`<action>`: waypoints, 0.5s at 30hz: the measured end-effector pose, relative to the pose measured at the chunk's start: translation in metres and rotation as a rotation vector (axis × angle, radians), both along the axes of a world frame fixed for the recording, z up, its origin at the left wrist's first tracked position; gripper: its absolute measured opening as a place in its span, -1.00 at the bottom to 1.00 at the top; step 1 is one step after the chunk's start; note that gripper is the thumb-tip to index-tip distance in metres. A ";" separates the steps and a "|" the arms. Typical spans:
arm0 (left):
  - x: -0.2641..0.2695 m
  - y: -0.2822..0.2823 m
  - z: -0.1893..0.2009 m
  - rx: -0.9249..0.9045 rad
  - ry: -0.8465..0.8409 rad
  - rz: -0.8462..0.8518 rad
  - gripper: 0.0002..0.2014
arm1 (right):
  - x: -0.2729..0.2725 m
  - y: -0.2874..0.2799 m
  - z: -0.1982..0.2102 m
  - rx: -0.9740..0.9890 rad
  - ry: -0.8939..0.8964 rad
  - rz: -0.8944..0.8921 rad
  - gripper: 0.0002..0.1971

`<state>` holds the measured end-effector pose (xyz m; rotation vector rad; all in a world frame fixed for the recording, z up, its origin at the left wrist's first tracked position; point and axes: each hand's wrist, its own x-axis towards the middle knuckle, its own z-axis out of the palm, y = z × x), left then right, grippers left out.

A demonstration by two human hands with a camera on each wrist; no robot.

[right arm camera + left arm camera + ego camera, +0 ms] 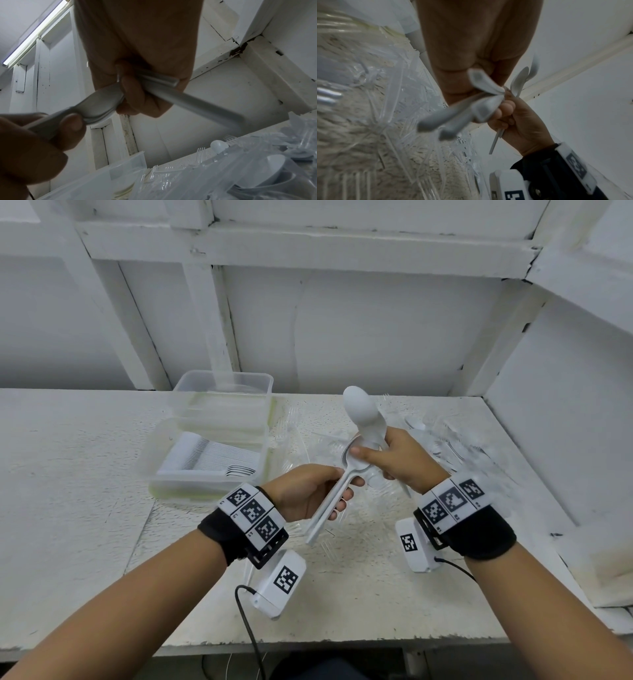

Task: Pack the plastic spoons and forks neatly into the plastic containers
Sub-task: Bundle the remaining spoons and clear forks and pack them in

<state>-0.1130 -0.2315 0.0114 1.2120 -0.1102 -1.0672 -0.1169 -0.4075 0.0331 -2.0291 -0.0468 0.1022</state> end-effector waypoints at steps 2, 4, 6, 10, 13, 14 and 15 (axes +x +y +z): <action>0.000 0.001 0.000 -0.035 0.031 0.003 -0.65 | 0.001 -0.001 0.000 0.009 0.001 -0.003 -0.86; -0.001 0.002 -0.001 -0.072 0.046 0.010 -0.68 | 0.002 -0.001 0.000 0.028 -0.004 -0.005 -0.86; -0.002 0.001 -0.001 -0.092 0.040 0.034 -0.74 | 0.002 0.000 -0.001 0.040 -0.003 0.005 -0.90; -0.001 0.002 -0.002 -0.097 0.027 0.065 -0.77 | 0.001 0.004 0.000 0.082 0.016 0.009 -0.84; -0.001 0.002 -0.002 -0.106 0.021 0.099 -0.78 | -0.001 0.007 0.000 0.115 0.018 -0.062 -0.91; -0.001 0.002 -0.002 -0.101 0.013 0.118 -0.78 | -0.001 0.007 -0.001 0.081 -0.002 -0.086 -0.85; -0.001 0.002 -0.003 -0.095 0.006 0.136 -0.77 | -0.001 0.008 -0.002 0.050 -0.027 -0.094 -0.82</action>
